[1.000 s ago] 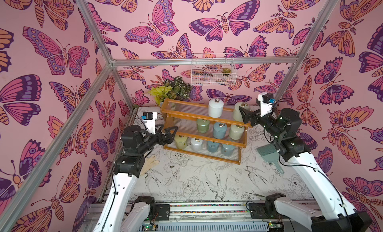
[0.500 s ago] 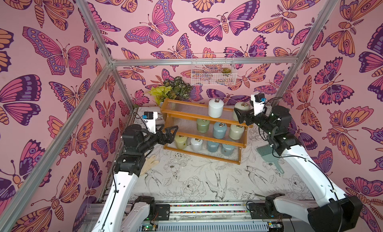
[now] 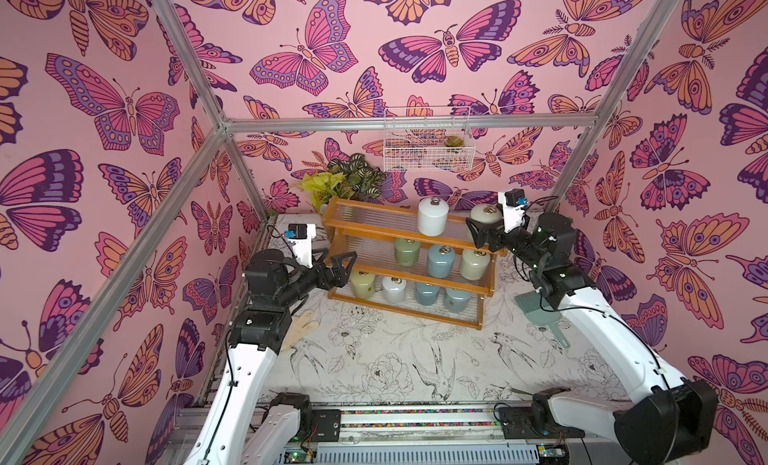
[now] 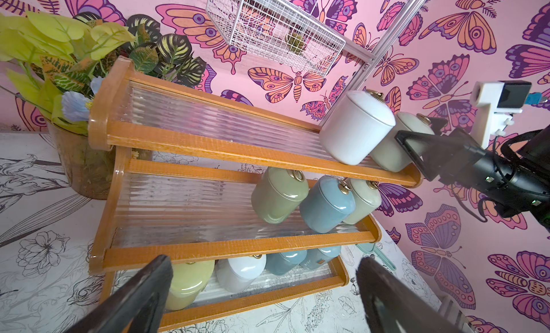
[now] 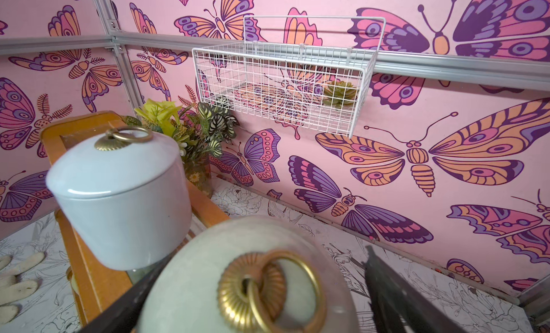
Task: Remove the tea canisters from the shelf
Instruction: Pick up the tea canister from the shelf.
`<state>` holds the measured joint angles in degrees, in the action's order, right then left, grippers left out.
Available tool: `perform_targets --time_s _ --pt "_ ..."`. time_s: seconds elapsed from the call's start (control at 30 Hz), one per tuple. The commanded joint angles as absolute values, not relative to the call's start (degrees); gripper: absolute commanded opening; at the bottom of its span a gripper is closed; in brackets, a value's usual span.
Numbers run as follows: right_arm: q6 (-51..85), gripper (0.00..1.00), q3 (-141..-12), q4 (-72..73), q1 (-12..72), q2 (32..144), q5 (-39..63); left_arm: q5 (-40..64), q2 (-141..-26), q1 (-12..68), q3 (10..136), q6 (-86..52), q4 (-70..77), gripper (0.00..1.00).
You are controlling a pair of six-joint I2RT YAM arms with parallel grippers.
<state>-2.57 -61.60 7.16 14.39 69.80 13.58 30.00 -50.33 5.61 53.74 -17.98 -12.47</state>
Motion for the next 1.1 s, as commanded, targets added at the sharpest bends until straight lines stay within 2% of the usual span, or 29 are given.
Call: perform_targets --time_s 0.0,0.23,0.6,1.07 --pt "-1.9 0.99 -61.0 8.4 14.7 70.1 13.4 29.4 -50.2 5.8 54.4 -16.7 -13.0 1.00" --pt "-1.9 0.93 -60.3 9.3 14.7 70.4 13.4 29.2 -49.8 5.8 54.1 -16.6 -13.0 1.00" --pt "-1.8 0.72 -59.6 11.5 14.6 70.0 15.1 28.7 -49.2 5.9 53.6 -16.7 -13.0 1.00" --pt "-1.8 0.69 -59.3 15.9 14.6 67.7 18.3 27.7 -49.3 5.8 53.3 -15.8 -13.5 1.00"
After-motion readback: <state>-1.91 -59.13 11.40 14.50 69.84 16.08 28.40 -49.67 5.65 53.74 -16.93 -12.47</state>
